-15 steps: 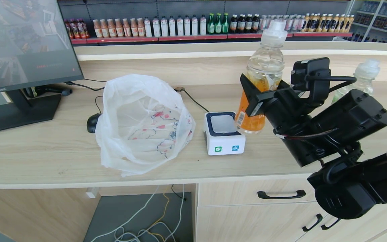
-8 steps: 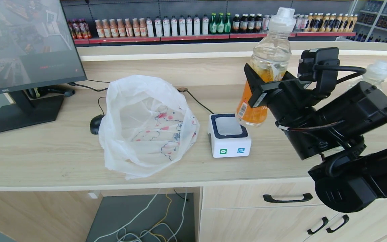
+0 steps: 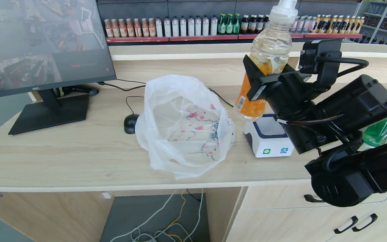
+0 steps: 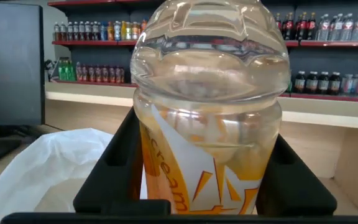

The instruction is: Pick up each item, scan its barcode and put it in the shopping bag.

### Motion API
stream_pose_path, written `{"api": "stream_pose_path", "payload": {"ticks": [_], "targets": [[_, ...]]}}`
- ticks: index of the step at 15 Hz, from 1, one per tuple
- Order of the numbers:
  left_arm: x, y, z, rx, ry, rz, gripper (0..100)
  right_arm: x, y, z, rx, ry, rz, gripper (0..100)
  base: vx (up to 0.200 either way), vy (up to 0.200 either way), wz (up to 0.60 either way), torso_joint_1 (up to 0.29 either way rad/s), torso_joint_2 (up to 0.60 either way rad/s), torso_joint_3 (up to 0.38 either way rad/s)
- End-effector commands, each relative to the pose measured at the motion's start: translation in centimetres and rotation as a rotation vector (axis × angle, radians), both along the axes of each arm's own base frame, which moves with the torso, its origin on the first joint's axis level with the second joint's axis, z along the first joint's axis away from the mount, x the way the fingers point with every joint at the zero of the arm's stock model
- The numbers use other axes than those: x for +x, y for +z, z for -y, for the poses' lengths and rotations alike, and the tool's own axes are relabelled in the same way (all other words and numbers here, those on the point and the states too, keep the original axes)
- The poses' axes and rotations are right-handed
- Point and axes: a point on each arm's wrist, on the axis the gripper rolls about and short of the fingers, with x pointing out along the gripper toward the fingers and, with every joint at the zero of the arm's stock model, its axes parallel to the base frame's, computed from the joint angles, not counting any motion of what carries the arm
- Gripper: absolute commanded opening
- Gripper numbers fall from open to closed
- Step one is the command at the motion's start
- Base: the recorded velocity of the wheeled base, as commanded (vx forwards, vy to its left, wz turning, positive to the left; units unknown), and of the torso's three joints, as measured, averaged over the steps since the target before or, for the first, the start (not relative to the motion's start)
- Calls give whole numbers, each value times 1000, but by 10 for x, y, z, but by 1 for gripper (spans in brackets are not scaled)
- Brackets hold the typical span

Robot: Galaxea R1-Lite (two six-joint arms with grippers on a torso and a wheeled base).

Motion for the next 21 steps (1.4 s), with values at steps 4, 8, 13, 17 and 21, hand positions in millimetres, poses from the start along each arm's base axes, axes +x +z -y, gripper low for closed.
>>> {"api": "stream_pose_path", "payload": {"ticks": [4, 8, 13, 17, 21], "targets": [[0, 0, 0, 1, -1, 1, 100, 5, -5, -4, -4, 3, -9, 0, 0, 200, 0, 2, 4, 4], [0, 0, 0, 4, -2, 1, 100, 6, -7, -7, -7, 7, -14, 0, 0, 100, 0, 1, 0, 0], [0, 0, 0, 4, -1, 1, 100, 4, -7, -9, -7, 16, -14, 0, 0, 0, 0, 0, 0, 0], [0, 0, 0, 3, -1, 1, 100, 0, -4, -8, 4, 15, -13, 0, 0, 0, 0, 0, 0, 0], [0, 0, 0, 3, -1, 1, 100, 1, -7, -5, 13, 18, -28, 0, 0, 0, 0, 0, 0, 0]]}}
